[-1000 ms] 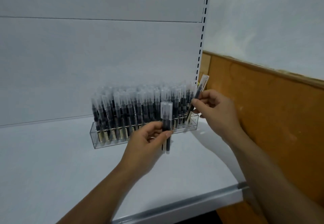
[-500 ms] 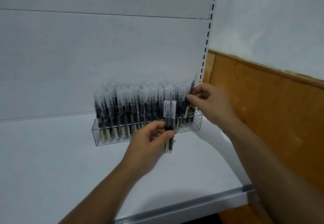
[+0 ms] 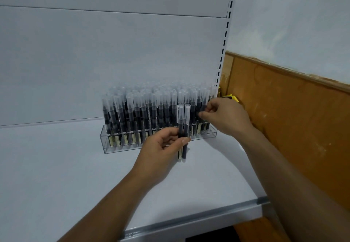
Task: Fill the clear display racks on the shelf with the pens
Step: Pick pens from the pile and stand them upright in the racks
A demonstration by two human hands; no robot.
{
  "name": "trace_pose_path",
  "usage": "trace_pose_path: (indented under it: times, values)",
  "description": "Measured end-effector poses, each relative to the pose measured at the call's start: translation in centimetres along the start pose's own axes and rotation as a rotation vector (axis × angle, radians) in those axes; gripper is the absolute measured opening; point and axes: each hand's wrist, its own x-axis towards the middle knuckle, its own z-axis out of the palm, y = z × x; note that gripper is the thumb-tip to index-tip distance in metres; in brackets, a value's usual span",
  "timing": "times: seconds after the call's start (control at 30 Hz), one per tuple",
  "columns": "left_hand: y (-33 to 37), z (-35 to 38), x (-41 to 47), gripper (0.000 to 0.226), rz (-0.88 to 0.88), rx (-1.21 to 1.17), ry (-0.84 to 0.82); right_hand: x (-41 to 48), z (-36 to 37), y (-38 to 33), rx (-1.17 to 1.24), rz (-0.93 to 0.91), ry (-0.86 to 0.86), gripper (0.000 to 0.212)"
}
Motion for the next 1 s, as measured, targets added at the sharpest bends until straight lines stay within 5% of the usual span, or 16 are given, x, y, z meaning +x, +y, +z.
trace_pose_path:
  times: [0.27, 0.37, 0.47, 0.57, 0.87, 1.0]
  values:
    - [0.1, -0.1, -0.1, 0.023, -0.004, 0.003, -0.003, -2.0, 0.1, 0.4, 0.016, 0.038, -0.008, 0.019]
    - [0.0, -0.1, 0.0, 0.022, -0.003, -0.005, -0.006, -4.2, 0.7, 0.3, 0.288, 0.045, 0.052, 0.021]
    - [0.0, -0.1, 0.0, 0.025, 0.010, 0.037, -0.017, -6.2, 1.1, -1.0, 0.612, -0.047, -0.062, 0.010]
    - [0.1, -0.1, -0.1, 0.026, 0.024, 0.075, -0.030, -6.9, 1.5, -1.8, 0.713, -0.092, -0.094, 0.006]
    - [0.4, 0.0, -0.2, 0.015, 0.010, 0.071, -0.001, -6.1, 1.3, -2.1, 0.701, -0.131, 0.029, 0.007]
    - [0.4, 0.1, -0.3, 0.015, -0.020, 0.024, 0.043, -4.0, -0.6, -0.7, 0.838, 0.005, 0.283, 0.005]
